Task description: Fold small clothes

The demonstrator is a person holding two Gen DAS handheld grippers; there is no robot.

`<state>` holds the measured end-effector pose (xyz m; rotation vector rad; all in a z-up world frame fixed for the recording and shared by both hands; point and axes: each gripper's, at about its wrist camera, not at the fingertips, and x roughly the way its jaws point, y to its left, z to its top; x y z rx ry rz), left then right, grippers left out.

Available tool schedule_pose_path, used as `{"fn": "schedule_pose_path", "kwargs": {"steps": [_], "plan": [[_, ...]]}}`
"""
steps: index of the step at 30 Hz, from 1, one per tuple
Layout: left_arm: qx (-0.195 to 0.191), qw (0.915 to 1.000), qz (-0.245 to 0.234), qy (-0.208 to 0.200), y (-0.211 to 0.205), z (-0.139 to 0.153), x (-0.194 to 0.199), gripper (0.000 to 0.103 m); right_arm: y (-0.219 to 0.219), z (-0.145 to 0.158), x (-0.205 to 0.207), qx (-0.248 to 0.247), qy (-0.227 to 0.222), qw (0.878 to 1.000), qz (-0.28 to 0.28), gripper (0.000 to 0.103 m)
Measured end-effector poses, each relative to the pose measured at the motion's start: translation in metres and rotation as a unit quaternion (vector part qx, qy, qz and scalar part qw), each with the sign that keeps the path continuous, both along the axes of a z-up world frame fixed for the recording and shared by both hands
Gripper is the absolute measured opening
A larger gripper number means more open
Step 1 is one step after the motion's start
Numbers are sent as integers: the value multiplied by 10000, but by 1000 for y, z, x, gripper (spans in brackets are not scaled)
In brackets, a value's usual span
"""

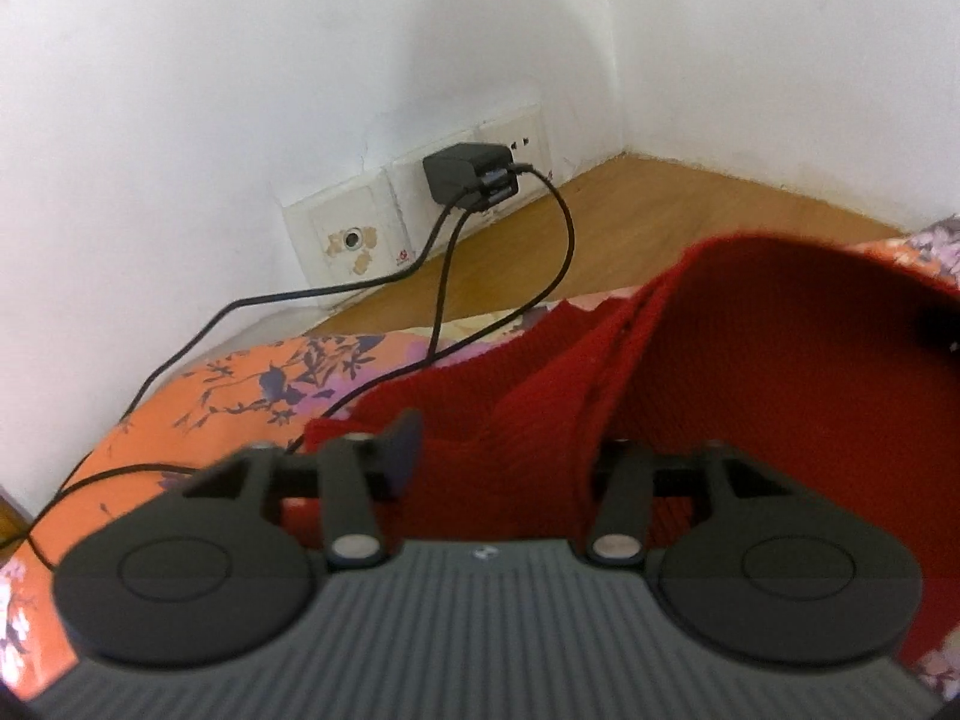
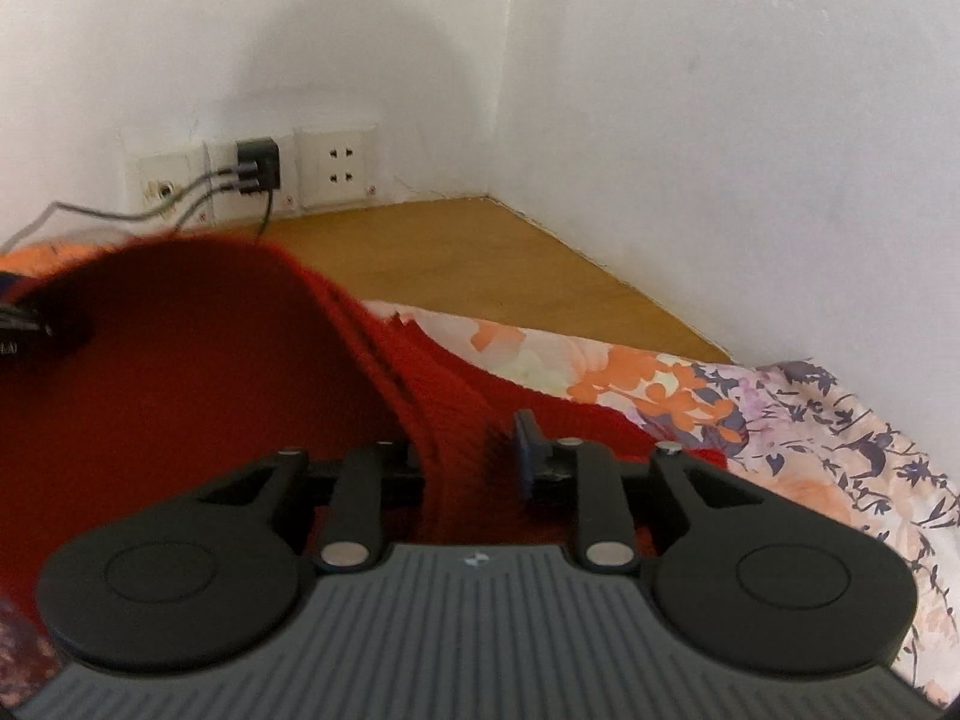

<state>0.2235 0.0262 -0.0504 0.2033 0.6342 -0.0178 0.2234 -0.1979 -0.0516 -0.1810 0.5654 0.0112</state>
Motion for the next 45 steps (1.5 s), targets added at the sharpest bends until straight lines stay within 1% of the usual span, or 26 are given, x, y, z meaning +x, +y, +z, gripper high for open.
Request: {"fn": "schedule_pose_path", "kwargs": {"steps": [4, 6, 12, 14, 16, 17, 19, 23, 28, 32, 34, 36, 40, 44, 45], "plan": [[-183, 9998, -120, -34, 5, 17, -9, 55, -6, 16, -8, 155, -102, 9998, -12, 49], [-233, 9996, -117, -73, 8, 25, -14, 57, -9, 24, -12, 229, -172, 9996, -36, 52], [-418, 9988, -153, -223, 12, 48, -28, 61, -21, 44, -26, 327, -395, 9986, -154, 54], [-453, 9985, -166, -248, 13, 53, -32, 62, -26, 48, -30, 362, -443, 9982, -202, 56], [-450, 9984, -201, -272, 14, 56, -35, 62, -32, 51, -34, 424, -474, 9977, -255, 64], [-431, 9985, -211, -280, 14, 57, -38, 63, -35, 52, -37, 446, -482, 9975, -275, 66], [-361, 9988, -211, -272, 14, 55, -39, 63, -41, 52, -41, 446, -466, 9974, -308, 67], [-277, 9995, -91, -148, 20, 46, -36, 63, -54, 43, -42, 435, -274, 9975, -478, 67], [-291, 9994, 162, 95, 33, 26, -26, 63, -76, 23, -36, 877, 114, 9928, -802, 67], [-292, 9985, 324, 329, 41, 9, -22, 63, -94, 5, -31, 1280, 448, 9851, -1056, 67], [-350, 9975, 380, 481, 46, 0, -19, 63, -99, -2, -28, 1518, 490, 9812, -1089, 67], [-477, 9966, 422, 520, 51, -7, -18, 64, -105, -8, -26, 1710, 517, 9773, -1139, 67], [-642, 9958, 442, 489, 57, -10, -18, 65, -125, -18, -25, 2399, 588, 9608, -1256, 67], [-666, 9949, 512, 563, 56, -4, -19, 63, -127, -14, -29, 2606, 635, 9546, -1298, 68], [-665, 9946, 547, 580, 57, -1, -22, 63, -128, -12, -31, 2662, 668, 9531, -1275, 71]]}}
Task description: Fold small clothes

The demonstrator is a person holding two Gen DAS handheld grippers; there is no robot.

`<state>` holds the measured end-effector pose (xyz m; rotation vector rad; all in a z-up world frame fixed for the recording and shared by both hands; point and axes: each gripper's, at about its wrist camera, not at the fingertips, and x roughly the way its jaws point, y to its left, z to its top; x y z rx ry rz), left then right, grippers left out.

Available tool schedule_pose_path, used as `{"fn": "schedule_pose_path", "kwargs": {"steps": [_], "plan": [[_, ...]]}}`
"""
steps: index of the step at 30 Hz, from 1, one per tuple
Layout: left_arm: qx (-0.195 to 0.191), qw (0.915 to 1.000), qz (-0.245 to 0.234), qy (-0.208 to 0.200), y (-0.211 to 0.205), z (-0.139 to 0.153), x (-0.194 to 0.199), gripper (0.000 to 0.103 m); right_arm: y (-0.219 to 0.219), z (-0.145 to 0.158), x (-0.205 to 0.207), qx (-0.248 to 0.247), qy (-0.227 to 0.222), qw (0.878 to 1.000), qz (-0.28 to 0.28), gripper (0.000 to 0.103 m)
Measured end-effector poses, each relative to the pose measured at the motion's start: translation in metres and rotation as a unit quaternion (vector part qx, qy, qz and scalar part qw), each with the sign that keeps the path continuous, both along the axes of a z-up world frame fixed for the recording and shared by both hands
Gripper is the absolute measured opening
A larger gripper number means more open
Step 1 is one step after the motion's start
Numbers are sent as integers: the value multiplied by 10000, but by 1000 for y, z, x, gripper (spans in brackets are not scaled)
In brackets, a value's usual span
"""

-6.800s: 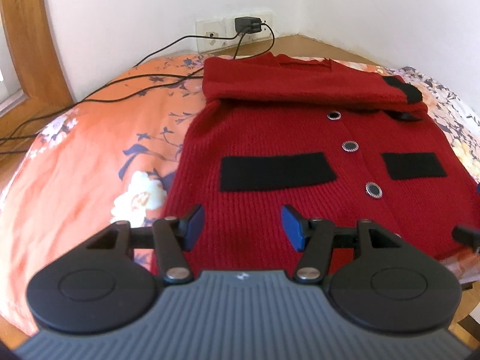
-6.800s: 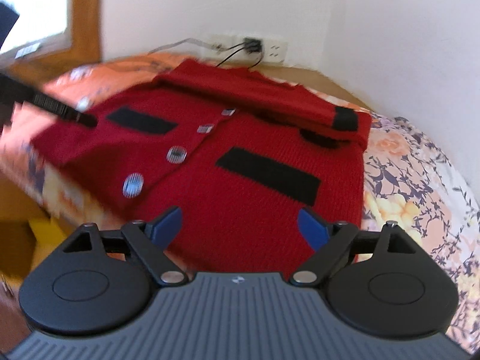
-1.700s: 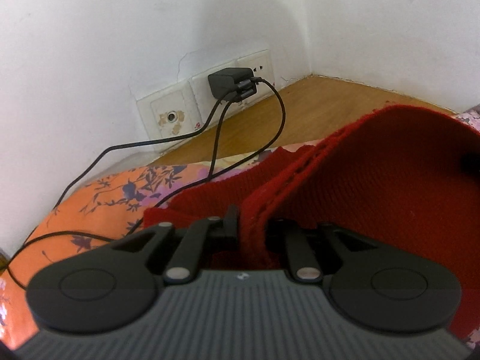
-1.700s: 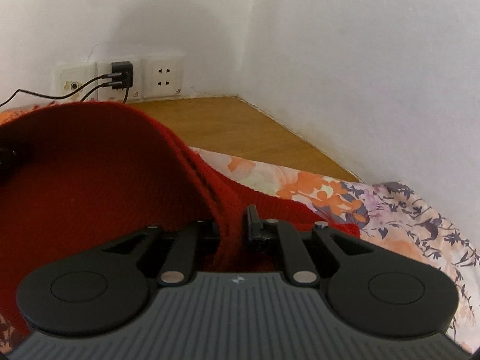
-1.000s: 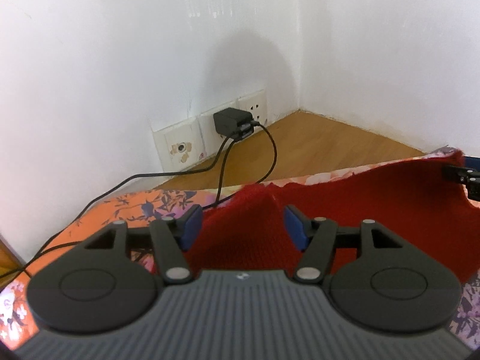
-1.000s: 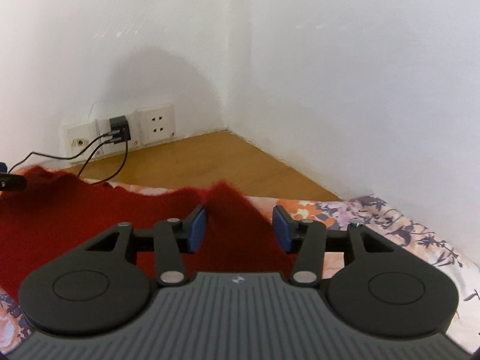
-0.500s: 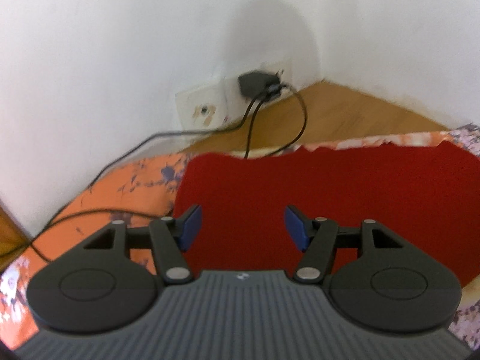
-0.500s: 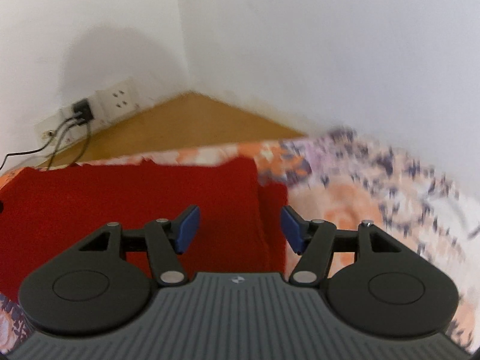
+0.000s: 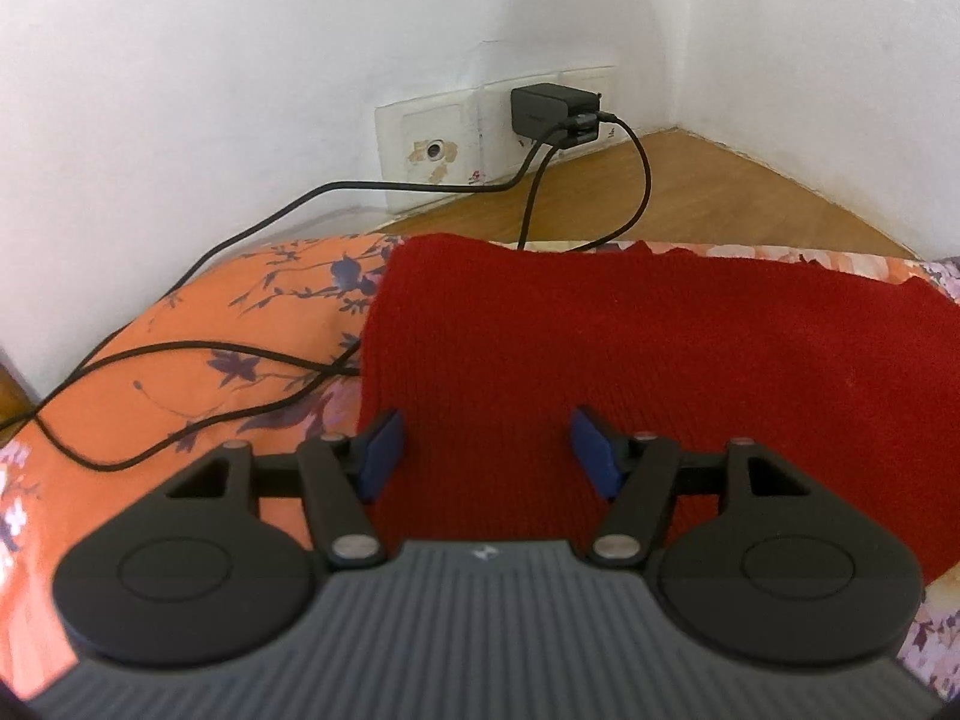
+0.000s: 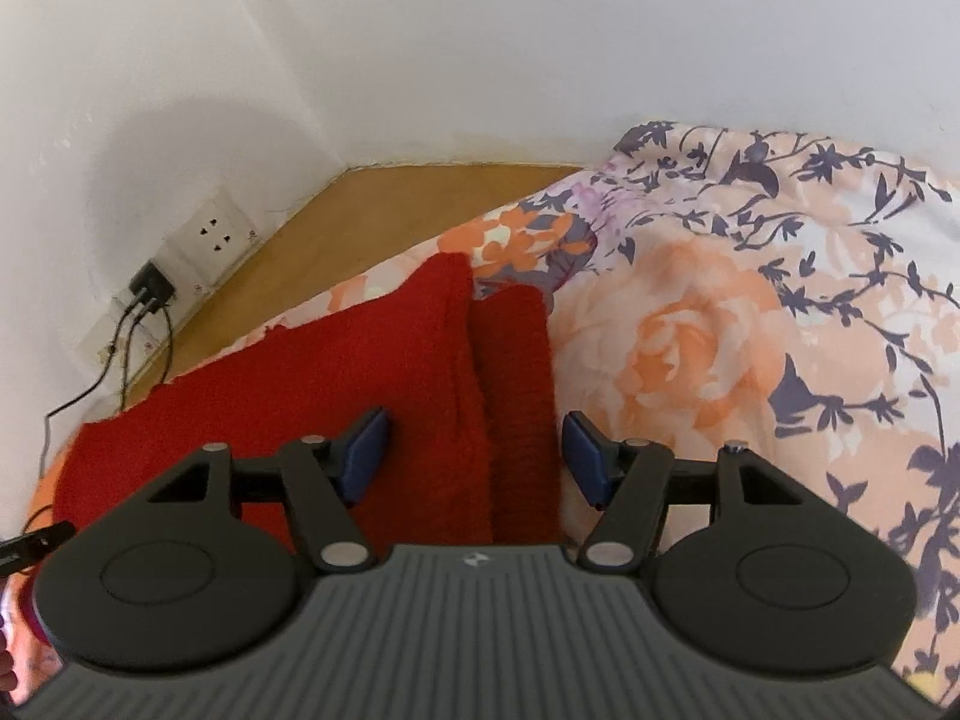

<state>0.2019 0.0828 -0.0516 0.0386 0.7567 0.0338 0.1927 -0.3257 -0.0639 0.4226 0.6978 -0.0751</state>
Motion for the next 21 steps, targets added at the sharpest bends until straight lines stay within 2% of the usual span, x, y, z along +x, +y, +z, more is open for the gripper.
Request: {"fn": "schedule_pose_path", "kwargs": {"steps": [4, 7, 15, 21], "plan": [[-106, 9999, 122, 62, 3, 9, -11, 63, -4, 6, -10, 220, 103, 9997, 101, 84], [-233, 9995, 212, 88, 7, 14, -22, 63, -7, 7, -18, 476, 194, 9984, 223, 88], [-234, 9983, 485, 232, 8, 20, -43, 63, -9, -5, -27, 986, 266, 9939, 411, 90], [-186, 9972, 653, 304, 10, 23, -56, 63, -7, -10, -20, 1233, 209, 9899, 662, 96]]}}
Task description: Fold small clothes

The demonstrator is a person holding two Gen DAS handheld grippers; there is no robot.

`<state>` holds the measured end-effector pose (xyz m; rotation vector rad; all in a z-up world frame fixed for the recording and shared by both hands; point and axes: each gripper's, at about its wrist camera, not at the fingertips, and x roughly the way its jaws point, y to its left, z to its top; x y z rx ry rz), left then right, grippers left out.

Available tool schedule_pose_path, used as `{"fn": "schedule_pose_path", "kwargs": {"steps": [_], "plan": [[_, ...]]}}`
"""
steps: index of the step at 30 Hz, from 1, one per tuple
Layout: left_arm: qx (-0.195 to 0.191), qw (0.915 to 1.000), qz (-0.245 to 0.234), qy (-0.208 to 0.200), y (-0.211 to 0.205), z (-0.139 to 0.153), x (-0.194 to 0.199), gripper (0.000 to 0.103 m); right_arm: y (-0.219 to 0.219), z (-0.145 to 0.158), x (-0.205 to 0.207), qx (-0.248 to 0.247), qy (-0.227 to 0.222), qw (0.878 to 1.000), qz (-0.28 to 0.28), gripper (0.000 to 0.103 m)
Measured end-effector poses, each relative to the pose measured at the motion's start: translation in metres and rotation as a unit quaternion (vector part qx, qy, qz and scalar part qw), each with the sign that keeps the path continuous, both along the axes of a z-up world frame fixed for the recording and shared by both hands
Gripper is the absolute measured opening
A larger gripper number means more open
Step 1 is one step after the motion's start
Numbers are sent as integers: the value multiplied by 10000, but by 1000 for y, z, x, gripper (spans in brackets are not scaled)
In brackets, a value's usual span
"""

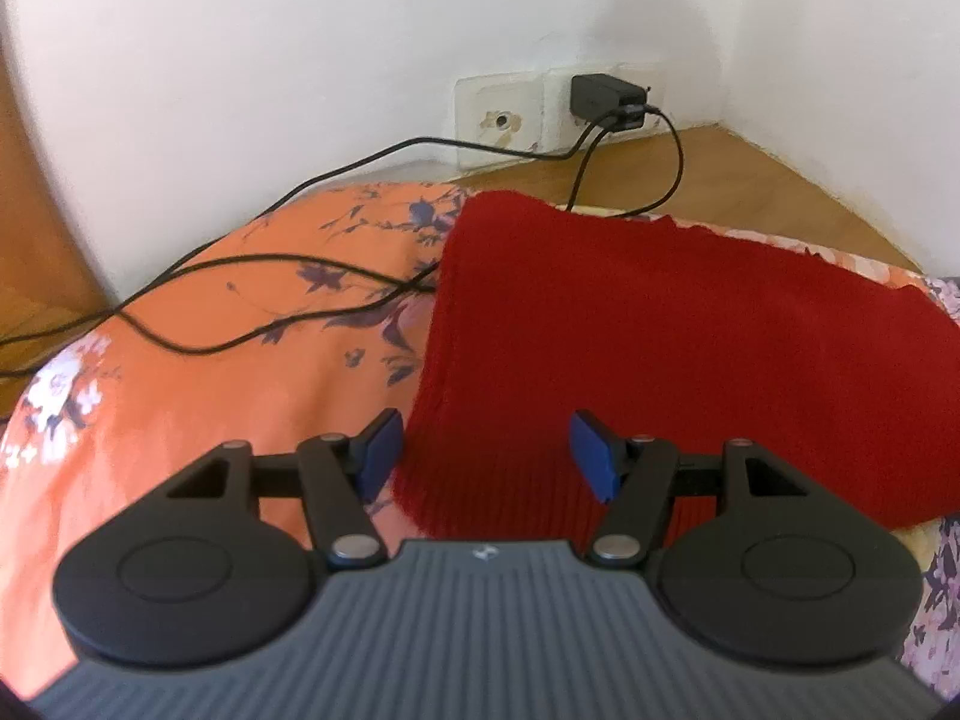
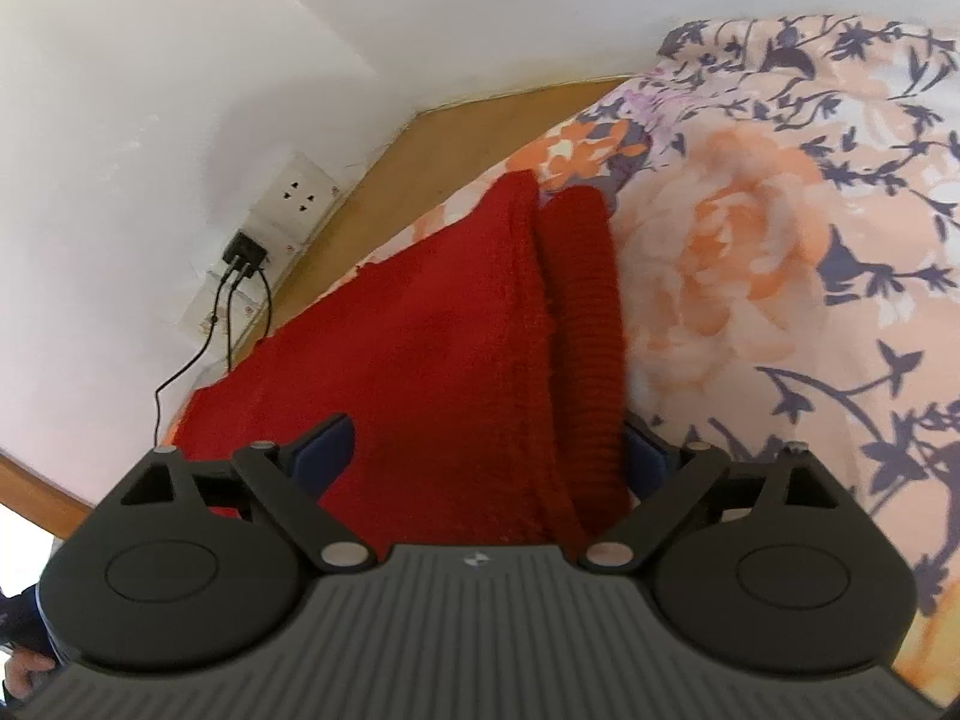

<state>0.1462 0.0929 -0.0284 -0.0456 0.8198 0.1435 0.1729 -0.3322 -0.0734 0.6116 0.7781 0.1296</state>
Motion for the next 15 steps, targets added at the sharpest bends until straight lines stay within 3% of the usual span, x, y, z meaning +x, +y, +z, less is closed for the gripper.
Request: {"fn": "schedule_pose_path", "kwargs": {"steps": [11, 14, 15], "plan": [[16, 9990, 356, 268, -2, -4, -17, 63, -10, -8, 4, 636, -268, 9976, 1, 94], [25, 9983, 470, 352, -4, -4, -20, 63, -14, -11, 3, 639, -269, 9976, -5, 80], [-3, 9979, 523, 386, -5, -4, -21, 63, -16, -11, 3, 623, -246, 9978, -17, 70]]}}
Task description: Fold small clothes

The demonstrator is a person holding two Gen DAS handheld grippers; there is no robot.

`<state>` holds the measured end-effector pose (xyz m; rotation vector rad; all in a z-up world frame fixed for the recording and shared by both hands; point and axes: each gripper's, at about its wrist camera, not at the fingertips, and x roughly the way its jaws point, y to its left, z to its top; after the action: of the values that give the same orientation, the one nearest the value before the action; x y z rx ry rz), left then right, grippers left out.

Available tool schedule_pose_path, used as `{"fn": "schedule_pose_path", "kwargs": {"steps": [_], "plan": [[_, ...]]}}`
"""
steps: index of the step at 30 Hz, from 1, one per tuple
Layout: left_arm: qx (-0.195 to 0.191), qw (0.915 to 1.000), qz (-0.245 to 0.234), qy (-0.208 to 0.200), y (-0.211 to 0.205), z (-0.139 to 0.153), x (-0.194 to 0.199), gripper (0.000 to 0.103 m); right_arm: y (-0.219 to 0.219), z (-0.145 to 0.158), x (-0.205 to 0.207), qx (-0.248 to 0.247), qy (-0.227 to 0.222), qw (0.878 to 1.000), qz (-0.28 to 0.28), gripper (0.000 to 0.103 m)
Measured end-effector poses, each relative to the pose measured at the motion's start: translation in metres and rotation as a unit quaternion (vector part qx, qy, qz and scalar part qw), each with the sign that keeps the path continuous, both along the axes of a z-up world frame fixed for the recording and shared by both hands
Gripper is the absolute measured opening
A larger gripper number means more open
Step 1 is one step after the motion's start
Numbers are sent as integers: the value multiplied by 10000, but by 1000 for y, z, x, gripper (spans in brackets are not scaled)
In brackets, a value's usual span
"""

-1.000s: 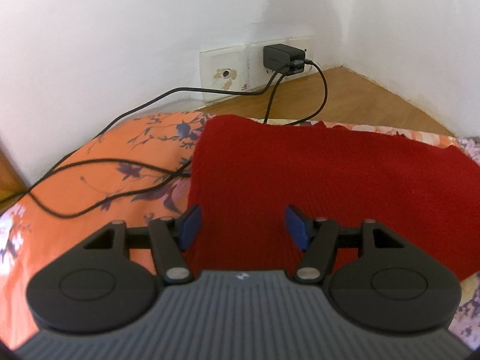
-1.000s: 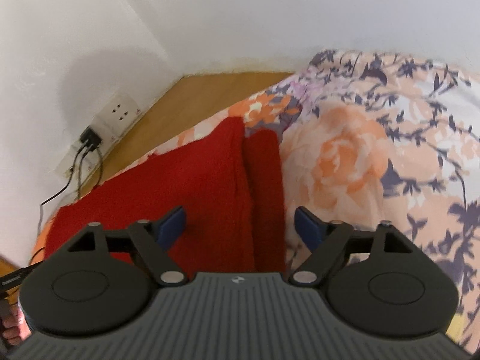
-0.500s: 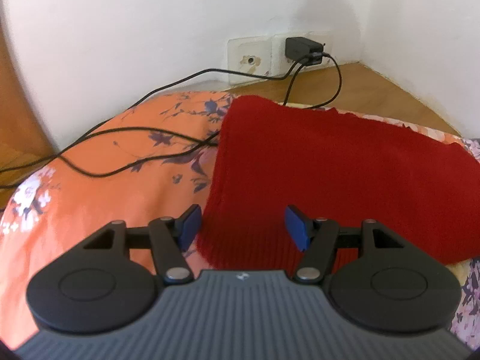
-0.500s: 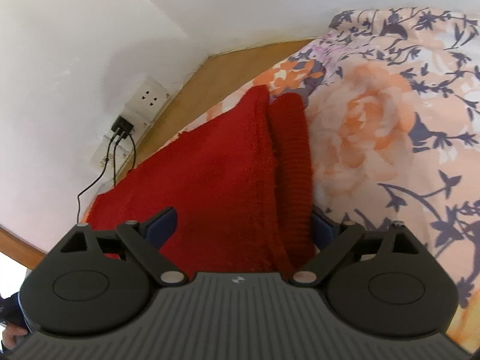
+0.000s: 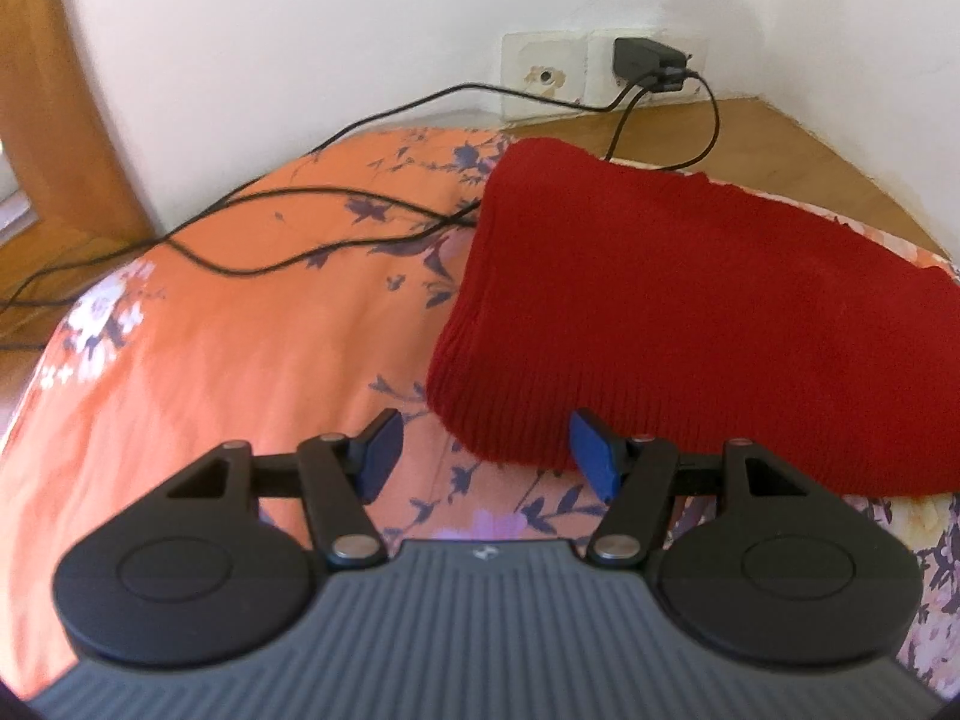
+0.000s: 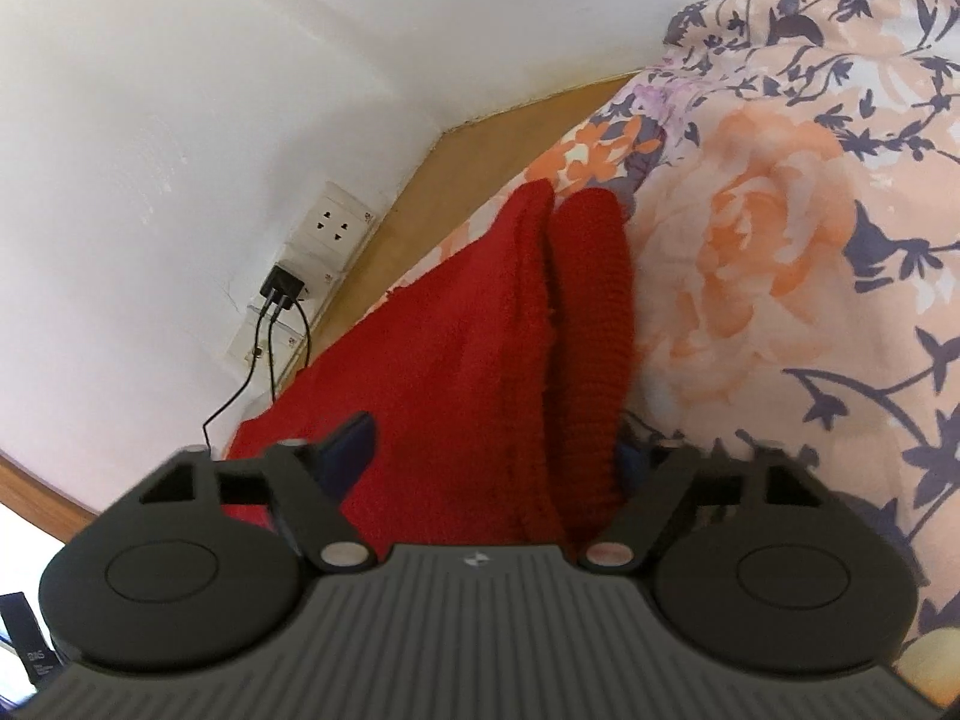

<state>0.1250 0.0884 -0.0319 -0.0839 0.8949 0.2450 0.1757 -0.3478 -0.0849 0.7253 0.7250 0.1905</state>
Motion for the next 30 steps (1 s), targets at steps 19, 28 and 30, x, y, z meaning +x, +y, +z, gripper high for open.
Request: {"fn": "schedule_pose_path", "kwargs": {"steps": [19, 28, 30], "plan": [[128, 9999, -40, 16, 4, 5, -9, 63, 6, 30, -12, 409, -401, 9982, -184, 33], [81, 9998, -196, -59, 20, 8, -6, 63, 37, 66, -16, 452, -710, 9964, -123, 31], [83, 9997, -224, -73, 26, 9, -4, 63, 45, 73, -15, 450, -741, 9962, -129, 31]]}}
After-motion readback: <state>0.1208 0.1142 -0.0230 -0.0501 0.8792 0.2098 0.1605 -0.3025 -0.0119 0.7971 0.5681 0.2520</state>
